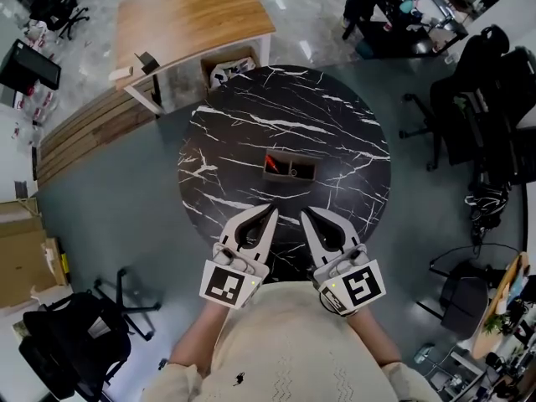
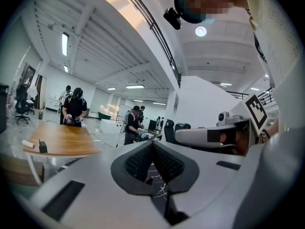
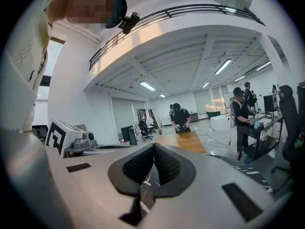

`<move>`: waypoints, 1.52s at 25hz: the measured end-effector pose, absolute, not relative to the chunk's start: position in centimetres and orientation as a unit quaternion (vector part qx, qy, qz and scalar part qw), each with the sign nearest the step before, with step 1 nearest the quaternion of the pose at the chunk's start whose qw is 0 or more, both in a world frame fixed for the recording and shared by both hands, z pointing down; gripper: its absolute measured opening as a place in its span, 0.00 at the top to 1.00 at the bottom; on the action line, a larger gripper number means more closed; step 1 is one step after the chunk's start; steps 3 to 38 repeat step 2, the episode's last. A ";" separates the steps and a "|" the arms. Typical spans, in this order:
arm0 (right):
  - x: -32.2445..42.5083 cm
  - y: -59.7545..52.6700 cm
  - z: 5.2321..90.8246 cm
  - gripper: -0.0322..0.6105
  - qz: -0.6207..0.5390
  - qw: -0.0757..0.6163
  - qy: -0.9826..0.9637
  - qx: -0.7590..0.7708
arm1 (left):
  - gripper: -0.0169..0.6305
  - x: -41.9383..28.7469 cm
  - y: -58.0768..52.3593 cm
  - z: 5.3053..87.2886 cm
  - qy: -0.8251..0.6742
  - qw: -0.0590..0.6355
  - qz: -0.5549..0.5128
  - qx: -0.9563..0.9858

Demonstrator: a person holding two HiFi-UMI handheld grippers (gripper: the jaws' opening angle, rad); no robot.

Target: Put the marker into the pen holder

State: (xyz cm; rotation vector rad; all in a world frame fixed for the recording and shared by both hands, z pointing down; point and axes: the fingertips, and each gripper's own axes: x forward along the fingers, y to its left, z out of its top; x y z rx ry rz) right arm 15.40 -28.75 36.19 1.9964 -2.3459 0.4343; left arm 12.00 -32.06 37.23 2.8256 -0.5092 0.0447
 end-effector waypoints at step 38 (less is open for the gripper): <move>15.2 -28.9 36.3 0.93 0.134 0.021 -0.756 0.640 | 0.96 12.1 -32.4 36.7 -0.184 0.142 -0.003 0.973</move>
